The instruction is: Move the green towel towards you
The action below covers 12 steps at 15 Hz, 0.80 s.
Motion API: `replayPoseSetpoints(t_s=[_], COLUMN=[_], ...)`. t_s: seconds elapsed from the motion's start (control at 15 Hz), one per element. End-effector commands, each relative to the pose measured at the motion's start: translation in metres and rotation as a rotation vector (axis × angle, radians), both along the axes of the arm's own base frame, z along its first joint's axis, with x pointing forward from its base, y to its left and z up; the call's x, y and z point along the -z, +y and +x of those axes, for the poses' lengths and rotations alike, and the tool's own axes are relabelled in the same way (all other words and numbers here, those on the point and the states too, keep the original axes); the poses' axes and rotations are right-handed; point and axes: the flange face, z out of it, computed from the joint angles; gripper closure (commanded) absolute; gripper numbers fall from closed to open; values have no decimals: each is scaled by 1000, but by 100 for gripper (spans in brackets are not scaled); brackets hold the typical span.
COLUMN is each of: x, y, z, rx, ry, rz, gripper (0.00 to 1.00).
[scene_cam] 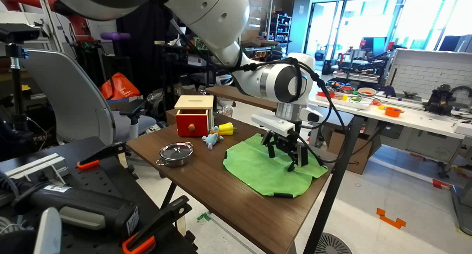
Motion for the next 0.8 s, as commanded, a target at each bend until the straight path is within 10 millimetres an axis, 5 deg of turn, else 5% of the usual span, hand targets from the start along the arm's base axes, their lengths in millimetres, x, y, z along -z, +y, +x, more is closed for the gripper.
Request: replayPoseSetpoints(t_s=[0.0, 0.33, 0.73], x=[30, 29, 25], y=[7, 23, 43], z=[-23, -40, -87], rx=[-32, -65, -102], ry=[92, 125, 215], rz=[-40, -44, -30], gripper=[0, 0, 0])
